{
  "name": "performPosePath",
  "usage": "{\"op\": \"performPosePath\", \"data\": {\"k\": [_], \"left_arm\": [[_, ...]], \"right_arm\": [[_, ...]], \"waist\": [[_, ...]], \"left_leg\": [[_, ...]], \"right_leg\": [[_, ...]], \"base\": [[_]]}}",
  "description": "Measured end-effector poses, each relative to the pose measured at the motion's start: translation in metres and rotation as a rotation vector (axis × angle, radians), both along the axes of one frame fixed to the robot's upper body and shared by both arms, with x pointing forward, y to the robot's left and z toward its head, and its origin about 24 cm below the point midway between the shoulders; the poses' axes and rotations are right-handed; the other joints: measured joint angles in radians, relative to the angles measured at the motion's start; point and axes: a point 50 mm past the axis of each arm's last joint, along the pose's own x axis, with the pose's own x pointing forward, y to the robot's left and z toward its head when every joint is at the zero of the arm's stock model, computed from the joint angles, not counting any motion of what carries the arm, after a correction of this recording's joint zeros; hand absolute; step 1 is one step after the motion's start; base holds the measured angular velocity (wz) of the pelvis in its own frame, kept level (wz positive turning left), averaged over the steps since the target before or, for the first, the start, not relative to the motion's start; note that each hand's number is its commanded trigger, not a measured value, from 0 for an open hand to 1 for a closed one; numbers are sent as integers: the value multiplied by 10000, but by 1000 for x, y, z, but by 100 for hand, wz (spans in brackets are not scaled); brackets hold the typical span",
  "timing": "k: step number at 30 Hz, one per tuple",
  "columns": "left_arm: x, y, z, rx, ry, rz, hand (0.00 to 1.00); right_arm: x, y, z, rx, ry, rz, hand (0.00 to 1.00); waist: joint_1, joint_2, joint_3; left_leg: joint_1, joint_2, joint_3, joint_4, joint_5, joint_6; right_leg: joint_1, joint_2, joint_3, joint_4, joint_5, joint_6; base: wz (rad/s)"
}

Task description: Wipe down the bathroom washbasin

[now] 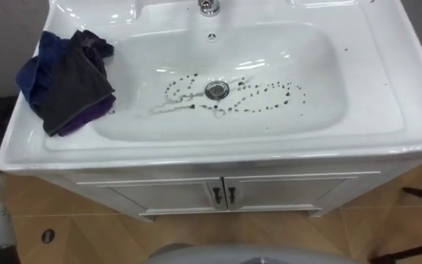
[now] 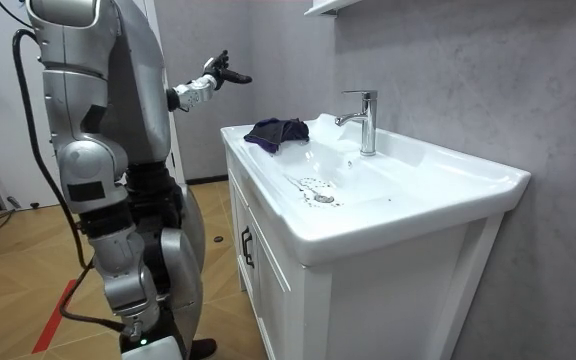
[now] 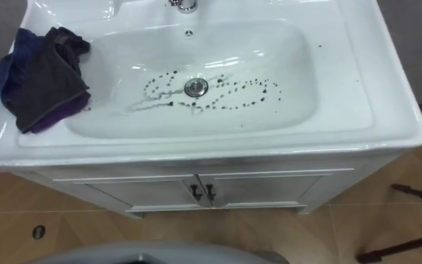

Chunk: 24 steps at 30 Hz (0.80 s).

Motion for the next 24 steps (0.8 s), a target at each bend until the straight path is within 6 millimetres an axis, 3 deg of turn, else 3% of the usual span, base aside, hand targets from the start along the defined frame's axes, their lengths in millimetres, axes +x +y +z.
{"op": "performPosePath", "data": {"k": [4,8,12,18,24], "left_arm": [[6,-9,1,406,239,-647,0],[14,-21,-3,443,563,-1505,0],[25,-39,-11,347,947,-2695,0],[29,-47,-14,625,1415,-3441,0],[39,-60,-19,526,1691,-4054,0]], "right_arm": [[-1,0,0,36,143,256,0],[0,2,-1,198,416,739,0],[1,6,-2,394,474,834,0],[-1,13,-4,573,645,755,0],[-3,15,-5,724,784,776,0]], "waist": [[-116,-28,-4],[-398,-114,46],[-634,-162,28],[-822,-294,88],[-873,-303,91]], "left_leg": [[78,15,168,-9,0,0],[189,5,156,-68,0,0],[199,5,166,-68,0,0],[287,38,181,-74,0,0],[349,61,243,-173,-1,-1]], "right_leg": [[-69,-8,264,101,0,-3],[-33,-11,426,106,1,-1],[-35,-2,471,108,4,6],[21,30,547,101,9,-6],[25,47,556,108,13,-12]], "base": [[-23],[-10],[-1],[-4],[0]]}}
